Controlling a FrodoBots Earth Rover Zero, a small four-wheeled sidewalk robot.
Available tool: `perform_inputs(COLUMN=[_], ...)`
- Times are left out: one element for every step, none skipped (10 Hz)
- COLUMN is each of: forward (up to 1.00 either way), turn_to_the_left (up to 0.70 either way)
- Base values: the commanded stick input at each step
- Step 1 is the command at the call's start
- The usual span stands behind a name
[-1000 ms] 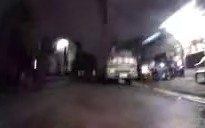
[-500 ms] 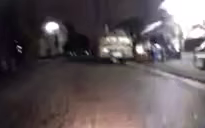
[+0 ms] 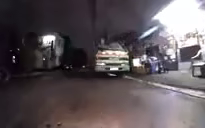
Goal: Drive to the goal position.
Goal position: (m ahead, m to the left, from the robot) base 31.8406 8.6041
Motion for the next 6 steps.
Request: perform_inputs(forward=[0.5,0.5,0.5,0.5,0.5,0.5], turn_to_the_left=[0.0,0.0,0.21,0.27,0.27,0.27])
